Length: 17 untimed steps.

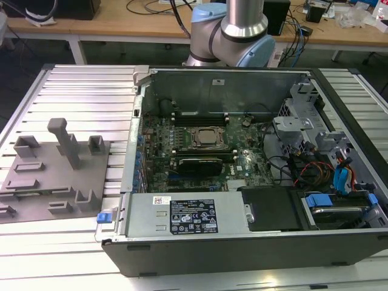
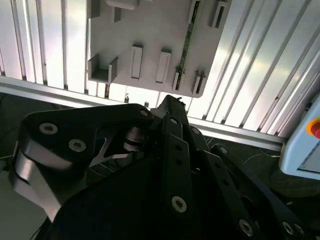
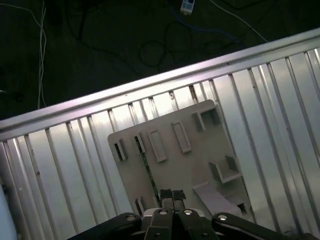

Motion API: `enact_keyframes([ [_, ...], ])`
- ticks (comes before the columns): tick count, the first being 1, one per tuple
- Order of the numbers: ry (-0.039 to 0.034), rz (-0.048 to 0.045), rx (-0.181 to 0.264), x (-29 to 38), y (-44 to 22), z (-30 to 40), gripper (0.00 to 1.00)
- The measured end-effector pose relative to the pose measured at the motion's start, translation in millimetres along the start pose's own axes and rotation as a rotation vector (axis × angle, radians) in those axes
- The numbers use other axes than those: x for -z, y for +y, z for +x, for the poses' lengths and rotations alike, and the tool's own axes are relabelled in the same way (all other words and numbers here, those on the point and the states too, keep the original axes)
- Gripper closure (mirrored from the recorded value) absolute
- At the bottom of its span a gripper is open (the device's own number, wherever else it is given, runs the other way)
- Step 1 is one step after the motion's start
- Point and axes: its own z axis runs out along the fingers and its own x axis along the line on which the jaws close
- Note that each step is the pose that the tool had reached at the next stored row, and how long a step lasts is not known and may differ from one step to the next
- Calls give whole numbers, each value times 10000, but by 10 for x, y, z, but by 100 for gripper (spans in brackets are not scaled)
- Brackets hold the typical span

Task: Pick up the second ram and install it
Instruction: 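Pick up the second ram and move it above second insertion slot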

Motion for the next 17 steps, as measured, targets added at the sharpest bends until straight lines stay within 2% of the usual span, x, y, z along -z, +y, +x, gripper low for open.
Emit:
enact_keyframes([
  [5, 24, -14, 533, 1, 0, 0, 89],
  [9, 53, -28, 1185, 0, 0, 0, 89],
  [17, 91, -48, 2023, 0, 0, 0, 89],
])
